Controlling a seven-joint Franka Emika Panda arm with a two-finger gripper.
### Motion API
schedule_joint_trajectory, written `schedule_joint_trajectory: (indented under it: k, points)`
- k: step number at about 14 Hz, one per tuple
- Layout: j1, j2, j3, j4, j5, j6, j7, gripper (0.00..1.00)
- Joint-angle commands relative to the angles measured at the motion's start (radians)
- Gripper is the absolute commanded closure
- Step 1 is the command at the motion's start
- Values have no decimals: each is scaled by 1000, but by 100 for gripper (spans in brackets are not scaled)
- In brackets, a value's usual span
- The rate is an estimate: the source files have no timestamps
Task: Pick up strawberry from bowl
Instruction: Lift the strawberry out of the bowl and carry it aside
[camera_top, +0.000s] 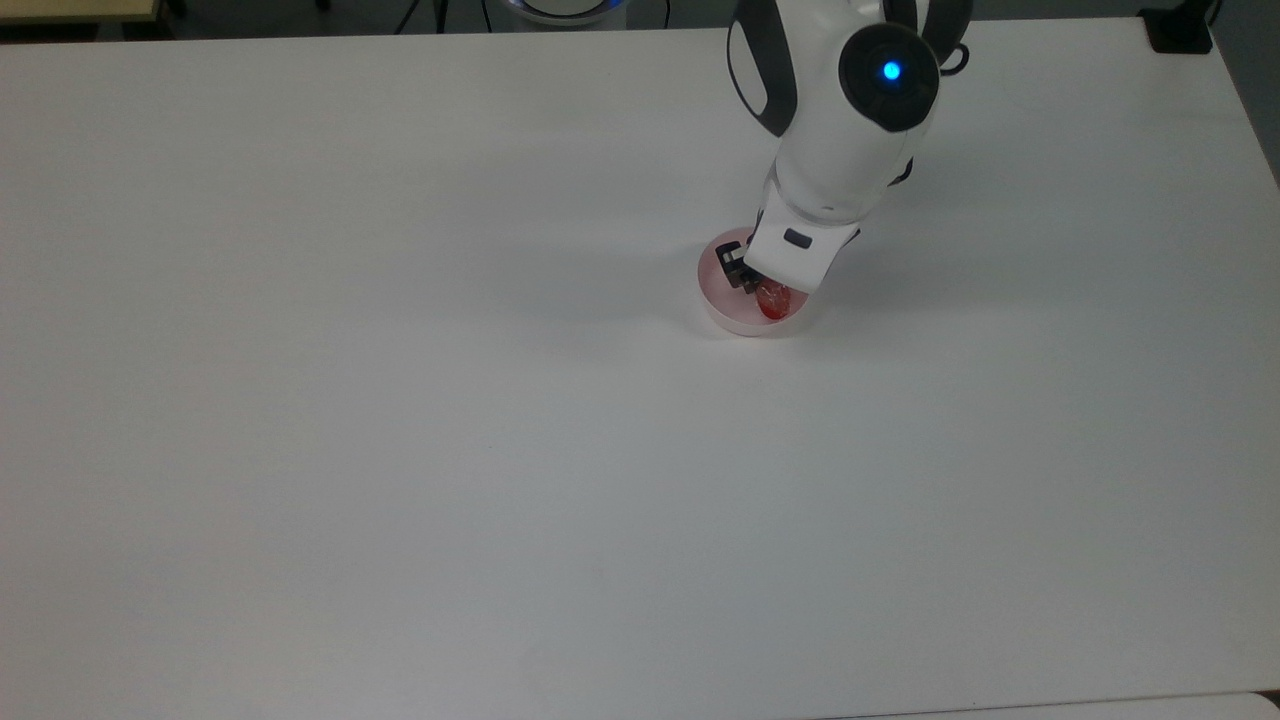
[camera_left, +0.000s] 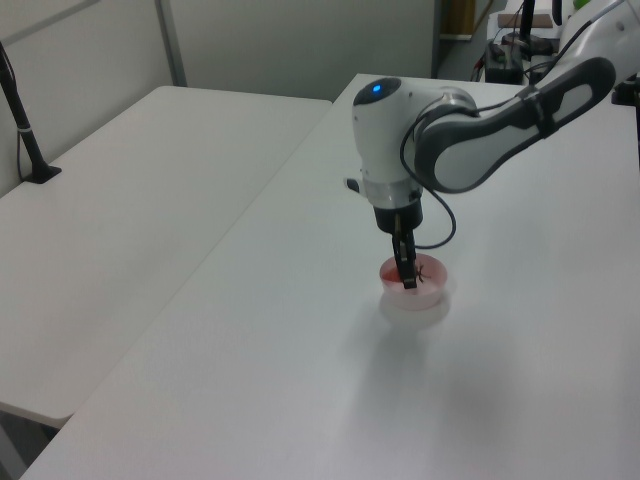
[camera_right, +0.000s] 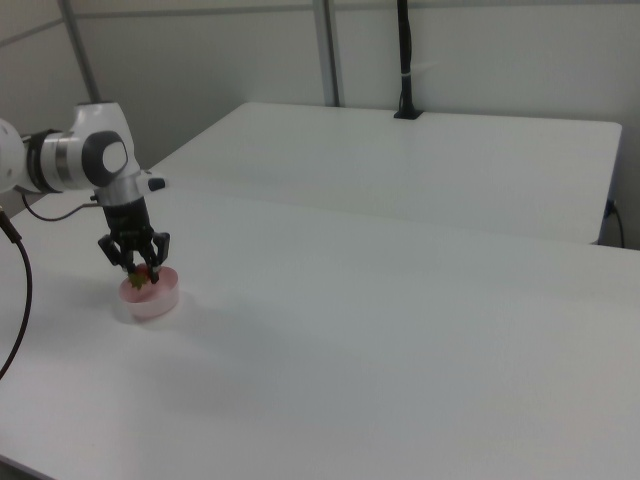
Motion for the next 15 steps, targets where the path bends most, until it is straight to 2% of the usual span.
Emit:
schedule_joint_trajectory:
  k: [1,3,4,5,7,9,12,14,15]
  points:
    - [-49,-72,-17,44,28,-34,-6,61]
    - [-81,-74,-75,59,23,-24,-58,61]
    - [-91,-68,-127,65,25,-18,-110,60]
    - [-112,-59,-146,64,23,-11,-153,59]
    - [-205,-20,-158,47,17,65,-231,58]
    - [-256,30,-163,41,2,91,-259,57]
    - [-266,67,-163,39,-9,110,-259,51]
    - [-263,80,-163,35,-16,110,-250,37]
    - [-260,77,-164,36,-15,108,-247,10]
